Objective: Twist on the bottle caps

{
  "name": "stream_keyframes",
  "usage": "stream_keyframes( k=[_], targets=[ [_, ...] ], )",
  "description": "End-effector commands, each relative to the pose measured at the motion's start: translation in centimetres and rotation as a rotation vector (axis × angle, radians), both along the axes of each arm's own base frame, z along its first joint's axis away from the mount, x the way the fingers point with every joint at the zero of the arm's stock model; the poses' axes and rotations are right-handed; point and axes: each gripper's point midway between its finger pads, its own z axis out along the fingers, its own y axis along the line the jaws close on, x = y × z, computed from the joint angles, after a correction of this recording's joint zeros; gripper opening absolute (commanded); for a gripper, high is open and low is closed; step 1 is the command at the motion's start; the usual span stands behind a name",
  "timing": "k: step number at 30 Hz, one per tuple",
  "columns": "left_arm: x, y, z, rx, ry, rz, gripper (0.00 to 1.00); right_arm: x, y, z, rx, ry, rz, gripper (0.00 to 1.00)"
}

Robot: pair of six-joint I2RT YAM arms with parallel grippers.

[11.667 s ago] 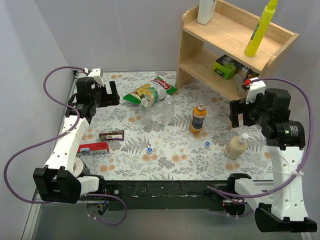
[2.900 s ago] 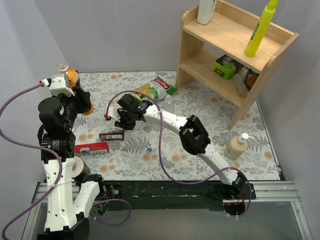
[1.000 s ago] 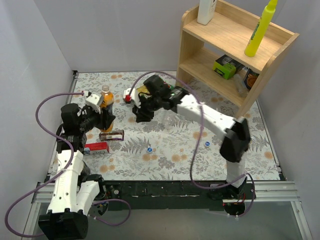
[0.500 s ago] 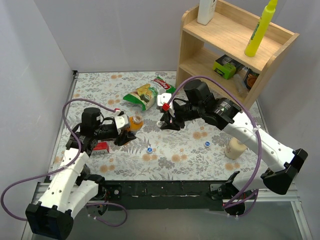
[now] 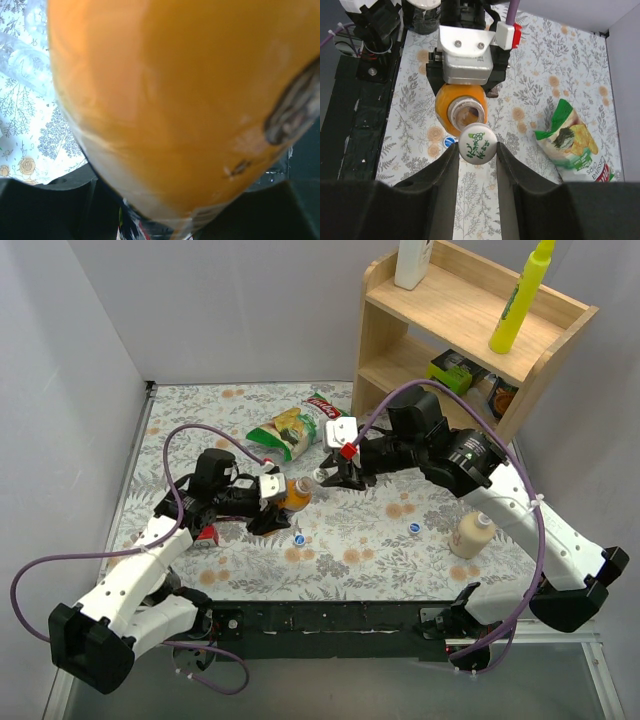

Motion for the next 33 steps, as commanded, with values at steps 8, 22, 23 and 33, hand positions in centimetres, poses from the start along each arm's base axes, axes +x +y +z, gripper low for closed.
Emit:
stream_keyframes(
  k=[8, 22, 23, 33],
  targets=[
    [0.5, -1.6, 2.6, -0.008, -0.099, -0.023, 0.02, -1.5, 0.3, 2.5, 0.066, -0.05, 0.09, 0.19],
    [0.5, -1.9, 4.3, -0.072, -0.154, 0.003, 0.0, -2.4, 0.4, 0.9, 0.003, -0.017, 0.139, 0.2],
    [0.6, -2.0, 4.2, -0.068, -0.15, 0.004, 0.0, -2.4, 0.4, 0.7, 0.001, -0.018, 0.142, 0.2],
    [0.3, -2.5, 4.6, -0.063, -0.173, -0.021, 0.0, -2.4, 1.0, 0.1, -0.018, -0.036, 0.161, 0.2]
  ],
)
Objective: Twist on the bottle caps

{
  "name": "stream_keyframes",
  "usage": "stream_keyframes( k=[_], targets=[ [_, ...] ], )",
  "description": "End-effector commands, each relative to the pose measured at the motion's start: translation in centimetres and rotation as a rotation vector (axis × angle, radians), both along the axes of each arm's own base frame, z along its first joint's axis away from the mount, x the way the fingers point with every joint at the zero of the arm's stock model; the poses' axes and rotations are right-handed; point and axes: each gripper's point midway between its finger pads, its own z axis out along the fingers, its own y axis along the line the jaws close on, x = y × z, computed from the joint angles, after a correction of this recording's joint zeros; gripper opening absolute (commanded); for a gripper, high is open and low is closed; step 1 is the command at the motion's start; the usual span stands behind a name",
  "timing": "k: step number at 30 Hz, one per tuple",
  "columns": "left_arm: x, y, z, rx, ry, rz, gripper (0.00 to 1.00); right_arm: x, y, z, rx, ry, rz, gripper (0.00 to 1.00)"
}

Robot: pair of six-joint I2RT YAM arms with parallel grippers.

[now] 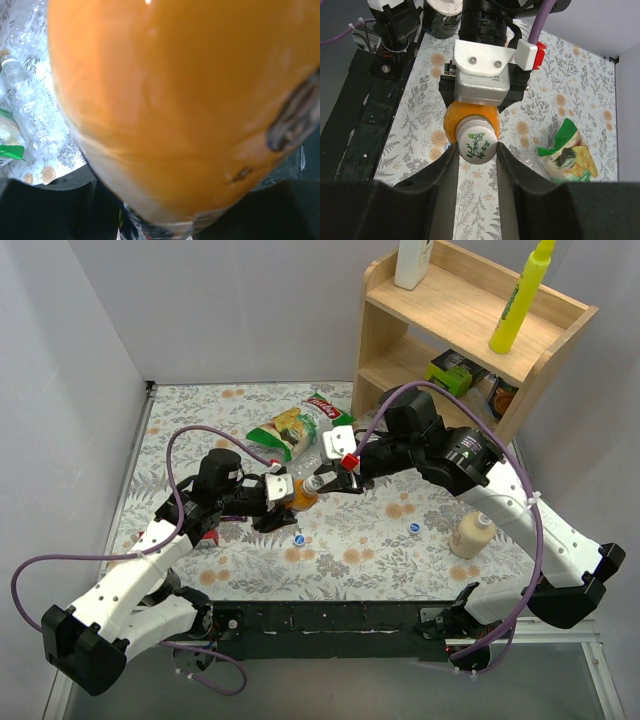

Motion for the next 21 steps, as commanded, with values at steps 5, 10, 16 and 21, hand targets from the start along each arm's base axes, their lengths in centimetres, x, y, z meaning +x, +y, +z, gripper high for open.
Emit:
stream_keyframes(
  k=[5, 10, 16, 21],
  targets=[
    [0.6, -0.9, 3.4, -0.08, -0.125, -0.002, 0.0, -0.7, 0.1, -1.8, -0.074, 0.021, 0.042, 0.2],
    [1.4, -0.7, 3.8, -0.123, -0.151, 0.065, 0.0, -0.9, 0.0, -3.6, -0.118, 0.078, 0.031, 0.19],
    [1.5, -0.4, 4.3, -0.168, -0.216, 0.094, 0.0, -0.5, 0.0, -3.9, -0.103, 0.145, -0.013, 0.19],
    [1.6, -0.4, 4.4, -0.172, -0.222, 0.092, 0.0, 0.1, 0.4, -3.5, -0.069, 0.197, -0.043, 0.19]
  ],
)
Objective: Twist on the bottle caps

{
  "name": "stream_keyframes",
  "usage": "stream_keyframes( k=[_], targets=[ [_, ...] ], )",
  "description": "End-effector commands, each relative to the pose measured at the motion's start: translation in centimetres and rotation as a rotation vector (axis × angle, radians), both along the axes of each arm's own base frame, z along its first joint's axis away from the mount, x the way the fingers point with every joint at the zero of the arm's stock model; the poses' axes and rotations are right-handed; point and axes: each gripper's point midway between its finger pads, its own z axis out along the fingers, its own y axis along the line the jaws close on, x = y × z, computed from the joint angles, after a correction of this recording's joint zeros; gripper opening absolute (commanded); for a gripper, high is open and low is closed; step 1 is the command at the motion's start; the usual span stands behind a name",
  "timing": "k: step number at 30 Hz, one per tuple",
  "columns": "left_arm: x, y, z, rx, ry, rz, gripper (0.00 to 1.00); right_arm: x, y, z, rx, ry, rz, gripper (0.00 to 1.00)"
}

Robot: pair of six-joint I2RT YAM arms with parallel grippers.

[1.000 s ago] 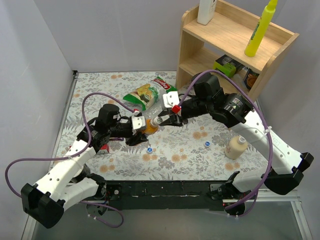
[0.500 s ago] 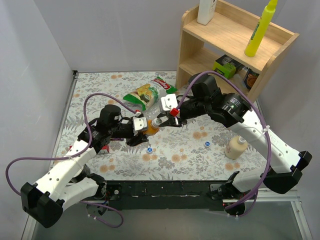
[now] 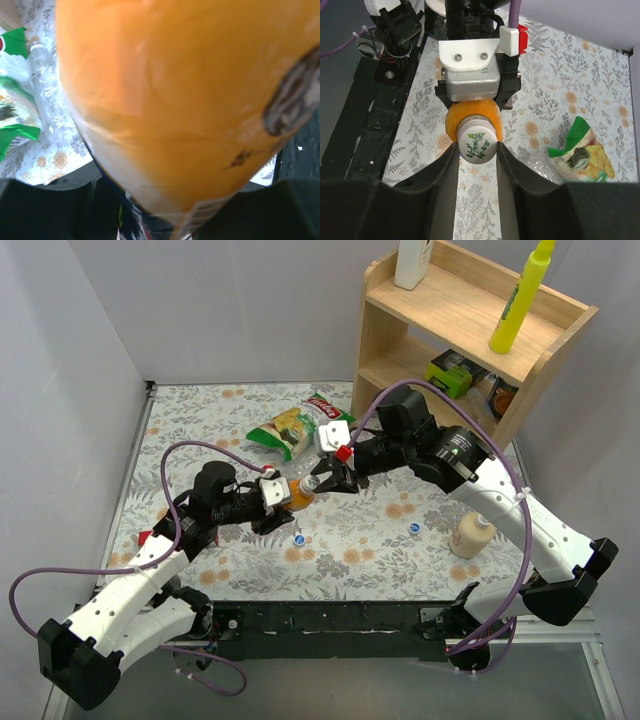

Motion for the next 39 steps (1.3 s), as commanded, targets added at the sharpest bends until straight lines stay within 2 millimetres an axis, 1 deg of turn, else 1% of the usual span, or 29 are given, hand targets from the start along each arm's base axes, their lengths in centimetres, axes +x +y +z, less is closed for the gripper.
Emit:
stream_keyframes(
  k=[1, 6, 8, 9, 10, 11, 13, 14, 16, 17, 20, 21, 24, 27, 28, 29, 30, 31, 34, 39],
  targets=[
    [0.7, -1.3, 5.4, -0.135, -0.17, -0.029, 0.0, -0.6, -0.2, -2.2, -0.058, 0.147, -0.029, 0.19],
    [1.4, -1.2, 6.0, -0.15, -0.198, 0.001, 0.0, -0.7, 0.0, -2.4, -0.041, 0.197, -0.046, 0.19],
    [1.7, -1.2, 6.2, -0.162, -0.205, 0.018, 0.0, -0.4, 0.1, -2.6, -0.044, 0.214, -0.069, 0.19],
    [1.9, -1.2, 6.4, -0.165, -0.211, 0.029, 0.0, -0.2, 0.2, -2.4, -0.03, 0.21, -0.079, 0.19],
    [2.2, -1.1, 6.4, -0.169, -0.207, 0.042, 0.0, 0.2, 0.2, -2.7, -0.033, 0.213, -0.107, 0.19],
    [2.4, -1.2, 6.8, -0.187, -0.203, 0.059, 0.0, 0.3, 0.3, -2.6, -0.032, 0.245, -0.13, 0.19],
    [2.9, -1.2, 7.2, -0.2, -0.199, 0.086, 0.0, 0.8, 0.7, -2.5, -0.019, 0.276, -0.168, 0.18],
    [3.1, -1.2, 7.4, -0.209, -0.205, 0.093, 0.0, 0.7, 0.8, -2.5, -0.02, 0.324, -0.186, 0.18],
    [3.5, -1.2, 7.6, -0.23, -0.188, 0.125, 0.0, 1.0, 1.1, -2.5, -0.008, 0.366, -0.204, 0.17],
    [3.7, -1.3, 7.6, -0.233, -0.187, 0.131, 0.0, 1.0, 1.1, -2.9, -0.014, 0.41, -0.223, 0.17],
    [4.0, -1.3, 7.5, -0.232, -0.178, 0.142, 0.0, 1.6, 1.0, -3.6, -0.028, 0.426, -0.242, 0.16],
    [4.3, -1.4, 7.5, -0.232, -0.171, 0.15, 0.0, 1.9, 1.1, -4.1, -0.042, 0.437, -0.251, 0.15],
    [5.3, -1.6, 7.0, -0.214, -0.135, 0.182, 0.0, 2.3, 1.6, -4.4, -0.053, 0.468, -0.276, 0.14],
    [5.8, -1.6, 7.1, -0.211, -0.133, 0.205, 0.0, 2.6, 1.7, -4.6, -0.064, 0.48, -0.294, 0.14],
    [5.9, -1.7, 7.2, -0.208, -0.14, 0.204, 0.0, 2.9, 1.9, -5.0, -0.077, 0.481, -0.3, 0.14],
    [6.3, -1.6, 7.3, -0.198, -0.151, 0.216, 0.0, 3.0, 1.9, -5.1, -0.087, 0.48, -0.305, 0.14],
    [6.4, -1.5, 7.1, -0.19, -0.152, 0.221, 0.0, 3.1, 1.9, -6.2, -0.131, 0.503, -0.318, 0.12],
    [6.5, -1.5, 7.4, -0.189, -0.162, 0.225, 0.0, 3.4, 1.9, -6.0, -0.136, 0.496, -0.334, 0.12],
    [7.0, -1.2, 7.6, -0.181, -0.189, 0.248, 0.0, 3.8, 1.6, -7.3, -0.173, 0.512, -0.381, 0.1],
    [7.8, -0.6, 7.7, -0.19, -0.178, 0.316, 0.0, 3.8, 1.4, -8.2, -0.192, 0.589, -0.456, 0.09]
  ],
)
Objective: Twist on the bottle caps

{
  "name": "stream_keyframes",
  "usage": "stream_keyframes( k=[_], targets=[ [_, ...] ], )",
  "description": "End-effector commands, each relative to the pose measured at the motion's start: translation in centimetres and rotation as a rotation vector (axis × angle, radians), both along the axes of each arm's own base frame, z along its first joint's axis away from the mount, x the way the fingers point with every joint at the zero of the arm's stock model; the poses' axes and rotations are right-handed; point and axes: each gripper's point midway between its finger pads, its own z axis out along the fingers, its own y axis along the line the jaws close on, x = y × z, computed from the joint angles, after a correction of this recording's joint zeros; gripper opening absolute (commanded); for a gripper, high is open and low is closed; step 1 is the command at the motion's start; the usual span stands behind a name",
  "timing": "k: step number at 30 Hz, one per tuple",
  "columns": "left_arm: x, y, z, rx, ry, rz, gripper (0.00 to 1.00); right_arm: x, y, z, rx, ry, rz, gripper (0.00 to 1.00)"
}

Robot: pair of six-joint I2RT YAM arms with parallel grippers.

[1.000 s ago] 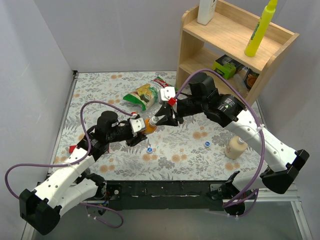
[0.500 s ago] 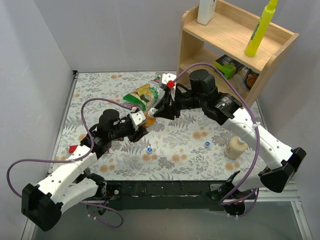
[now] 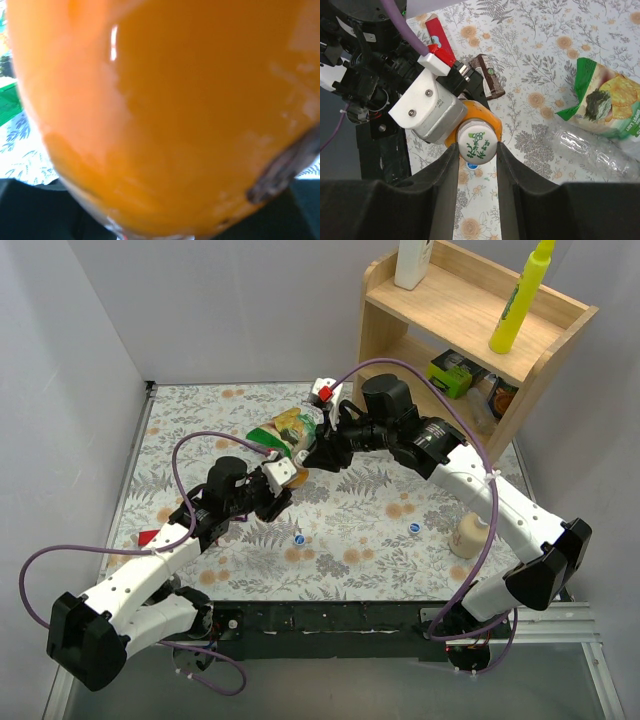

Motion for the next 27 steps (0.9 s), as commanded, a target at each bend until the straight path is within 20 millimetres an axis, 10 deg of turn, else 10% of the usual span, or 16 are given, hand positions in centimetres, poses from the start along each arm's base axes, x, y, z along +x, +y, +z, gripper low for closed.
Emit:
stream_keyframes(
  k=[1, 13, 27],
  targets=[
    [2.6, -1.7, 10.2, -0.193, -0.257, 0.034, 0.0, -3.1, -0.5, -6.0, -0.167, 0.251, -0.008, 0.09],
    [2.1, -1.3, 7.7, -0.165, -0.216, 0.034, 0.0, -3.1, 0.1, -4.3, -0.114, 0.175, 0.06, 0.12],
    [1.1, -1.4, 5.1, -0.155, -0.141, 0.016, 0.0, -3.4, -0.1, -1.9, -0.067, 0.099, 0.093, 0.46]
  ],
)
